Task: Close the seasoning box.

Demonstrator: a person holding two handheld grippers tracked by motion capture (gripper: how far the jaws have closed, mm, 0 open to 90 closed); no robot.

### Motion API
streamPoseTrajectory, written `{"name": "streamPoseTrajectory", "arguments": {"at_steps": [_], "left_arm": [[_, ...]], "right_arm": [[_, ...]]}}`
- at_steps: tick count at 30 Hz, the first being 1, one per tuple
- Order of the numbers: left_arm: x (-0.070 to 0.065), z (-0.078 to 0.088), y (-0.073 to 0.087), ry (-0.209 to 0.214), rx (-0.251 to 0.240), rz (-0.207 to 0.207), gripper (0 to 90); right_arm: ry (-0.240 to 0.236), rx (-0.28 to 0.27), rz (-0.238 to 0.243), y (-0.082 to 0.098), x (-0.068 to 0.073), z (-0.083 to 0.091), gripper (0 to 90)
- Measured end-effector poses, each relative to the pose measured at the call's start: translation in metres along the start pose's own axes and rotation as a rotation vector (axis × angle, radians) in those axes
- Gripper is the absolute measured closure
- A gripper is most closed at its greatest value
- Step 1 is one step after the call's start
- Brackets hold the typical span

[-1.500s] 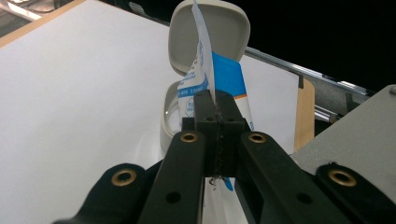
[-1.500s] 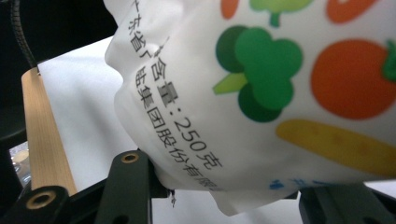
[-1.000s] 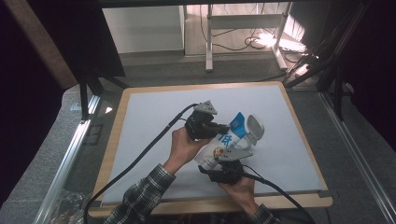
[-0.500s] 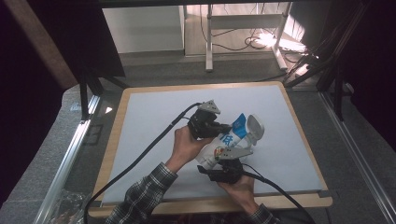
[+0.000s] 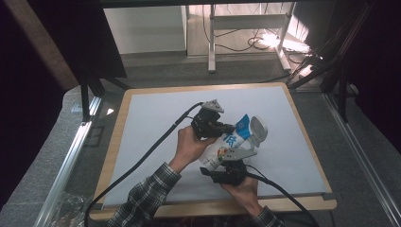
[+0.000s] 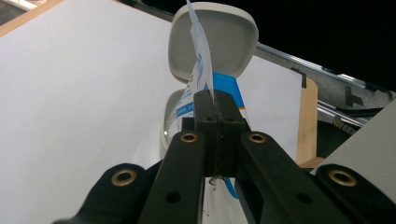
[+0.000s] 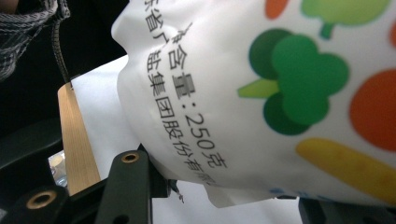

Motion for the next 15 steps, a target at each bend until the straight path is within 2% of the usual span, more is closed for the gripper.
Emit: {"name": "streamPoseTrajectory", "arguments": {"at_steps": [7,11,15], "left_arm": [[0.0014,-0.0008,-0.0009,0.004,-0.004,0.007,90.0],[-0.0018,-0.0027,-0.0055,-0.009,0.02,-0.022,90.0],[-0.0023,-0.0041,-0.0079,-0.01,0.026,-0.024,90.0]], "right_arm": [[-0.011,-0.004,-0.004,-0.0014,0.0007,0.0005,53.1],[-0.015,-0.011,-0.004,-0.0027,0.0005,0.0013,53.1],[-0.016,-0.015,-0.004,-0.0037,0.0003,0.0028,53.1]]}}
Point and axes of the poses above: each handheld gripper's, and its own axes: z roughly backward along the jaws, y roughly out of its underside, x roughly to its left, the point moved 3 cm from there along -z, roughly forward along the jaws, and after that the axes turned 3 degrees about -y, right-handed, at the moved point
